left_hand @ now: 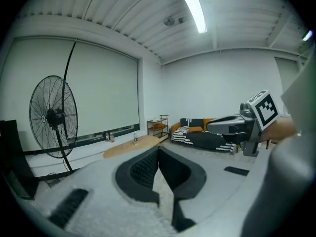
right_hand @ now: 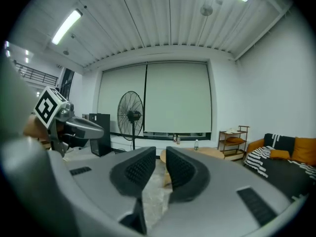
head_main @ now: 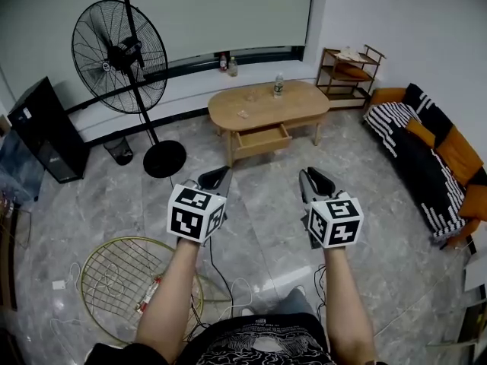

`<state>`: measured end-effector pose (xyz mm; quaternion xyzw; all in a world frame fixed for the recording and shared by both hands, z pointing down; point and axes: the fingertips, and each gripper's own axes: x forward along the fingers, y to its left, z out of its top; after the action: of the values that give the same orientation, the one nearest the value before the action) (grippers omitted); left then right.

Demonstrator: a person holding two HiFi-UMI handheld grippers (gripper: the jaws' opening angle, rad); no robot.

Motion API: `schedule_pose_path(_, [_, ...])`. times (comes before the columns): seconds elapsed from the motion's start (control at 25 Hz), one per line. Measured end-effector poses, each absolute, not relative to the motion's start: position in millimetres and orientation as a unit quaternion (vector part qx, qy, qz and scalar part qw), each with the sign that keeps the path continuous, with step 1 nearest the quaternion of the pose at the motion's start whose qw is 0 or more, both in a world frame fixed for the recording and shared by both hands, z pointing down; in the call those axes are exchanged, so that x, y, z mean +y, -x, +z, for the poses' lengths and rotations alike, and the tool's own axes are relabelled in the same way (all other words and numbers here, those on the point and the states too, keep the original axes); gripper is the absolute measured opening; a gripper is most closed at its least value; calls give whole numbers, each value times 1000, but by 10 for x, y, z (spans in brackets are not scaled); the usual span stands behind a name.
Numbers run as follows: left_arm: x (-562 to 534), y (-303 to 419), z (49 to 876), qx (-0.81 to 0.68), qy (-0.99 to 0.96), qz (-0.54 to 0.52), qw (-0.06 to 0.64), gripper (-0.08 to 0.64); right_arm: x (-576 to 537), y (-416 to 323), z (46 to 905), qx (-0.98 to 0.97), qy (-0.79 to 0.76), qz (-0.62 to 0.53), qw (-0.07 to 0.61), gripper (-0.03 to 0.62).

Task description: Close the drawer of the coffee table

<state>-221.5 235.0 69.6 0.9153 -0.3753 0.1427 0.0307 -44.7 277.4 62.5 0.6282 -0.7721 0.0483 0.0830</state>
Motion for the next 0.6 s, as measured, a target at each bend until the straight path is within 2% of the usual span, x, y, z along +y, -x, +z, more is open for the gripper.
schedule_pose_path(0.6, [1697,1839,786,-389,-909,146,34,2,2102,65,775,-787,-608,56,86,181])
